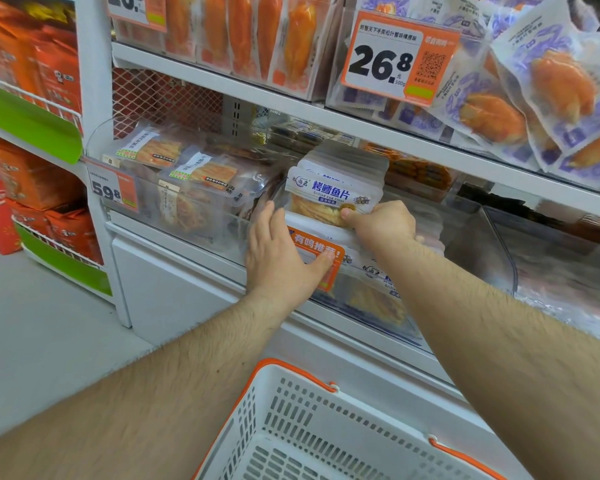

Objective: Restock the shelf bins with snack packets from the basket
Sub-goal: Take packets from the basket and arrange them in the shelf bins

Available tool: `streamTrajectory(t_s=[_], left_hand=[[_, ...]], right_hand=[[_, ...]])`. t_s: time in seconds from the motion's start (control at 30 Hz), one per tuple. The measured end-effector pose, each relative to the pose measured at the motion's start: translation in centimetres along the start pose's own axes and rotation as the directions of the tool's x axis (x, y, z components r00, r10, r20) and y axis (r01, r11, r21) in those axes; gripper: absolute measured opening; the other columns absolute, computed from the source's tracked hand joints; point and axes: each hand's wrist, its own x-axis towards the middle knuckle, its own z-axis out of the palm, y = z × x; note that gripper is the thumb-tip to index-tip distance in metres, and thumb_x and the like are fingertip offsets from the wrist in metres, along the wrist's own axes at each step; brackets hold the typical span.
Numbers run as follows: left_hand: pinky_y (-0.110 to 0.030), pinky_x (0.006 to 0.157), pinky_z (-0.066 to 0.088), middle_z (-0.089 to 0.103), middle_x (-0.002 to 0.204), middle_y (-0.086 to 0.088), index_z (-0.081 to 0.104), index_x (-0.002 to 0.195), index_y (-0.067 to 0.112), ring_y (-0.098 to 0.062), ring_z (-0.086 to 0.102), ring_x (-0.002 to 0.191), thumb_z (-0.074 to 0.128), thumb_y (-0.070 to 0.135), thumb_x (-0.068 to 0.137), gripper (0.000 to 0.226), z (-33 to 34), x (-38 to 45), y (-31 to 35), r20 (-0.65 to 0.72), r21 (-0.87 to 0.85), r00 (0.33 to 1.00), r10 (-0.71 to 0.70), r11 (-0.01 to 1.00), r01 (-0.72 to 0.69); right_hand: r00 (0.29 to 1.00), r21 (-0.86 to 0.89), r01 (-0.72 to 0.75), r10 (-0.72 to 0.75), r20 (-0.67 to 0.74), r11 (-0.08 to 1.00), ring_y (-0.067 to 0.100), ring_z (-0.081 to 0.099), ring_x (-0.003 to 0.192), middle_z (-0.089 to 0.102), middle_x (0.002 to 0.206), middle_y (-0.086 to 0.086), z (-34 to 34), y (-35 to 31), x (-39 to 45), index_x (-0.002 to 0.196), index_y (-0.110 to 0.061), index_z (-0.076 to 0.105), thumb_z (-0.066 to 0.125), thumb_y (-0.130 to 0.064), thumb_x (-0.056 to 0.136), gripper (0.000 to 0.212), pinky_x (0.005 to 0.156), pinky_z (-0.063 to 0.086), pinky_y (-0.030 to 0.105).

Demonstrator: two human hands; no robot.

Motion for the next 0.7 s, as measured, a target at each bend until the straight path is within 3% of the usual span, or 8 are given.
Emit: streamTrajectory(t_s=[0.4, 0.7], left_hand=[[-0.041, 0.122, 0.016, 0.007, 0.161, 0.001, 0.021, 0.15, 0.013, -0.019, 0.007, 0.148, 0.073, 0.052, 0.079, 0.096, 0.0, 0.1, 0.0, -0.01, 0.001, 1.0, 0.005, 1.0, -0.005], [-0.042, 0.122, 0.016, 0.006, 0.162, 0.002, 0.018, 0.152, 0.013, -0.019, 0.009, 0.149, 0.075, 0.051, 0.078, 0.101, -0.9, 0.3, -0.4, 0.069, 0.04, 0.997, 0.019, 0.999, -0.022]], right_hand=[[0.999, 0.023, -0.02, 0.019, 0.033, 1.0, 0.028, 0.066, 0.086, 0.068, 0.082, 0.0, -0.3, -0.2, -0.3, 0.082, -0.022, 0.065, 0.077, -0.064, 0.065, 0.047, 0.092, 0.05, 0.052], [0.999, 0.025, 0.027, -0.028, 0.047, 0.999, 0.024, 0.067, 0.083, 0.07, 0.079, -0.002, -1.6, 0.2, -1.2, 0.081, -0.023, 0.068, 0.082, -0.053, 0.065, 0.037, 0.089, 0.052, 0.051]])
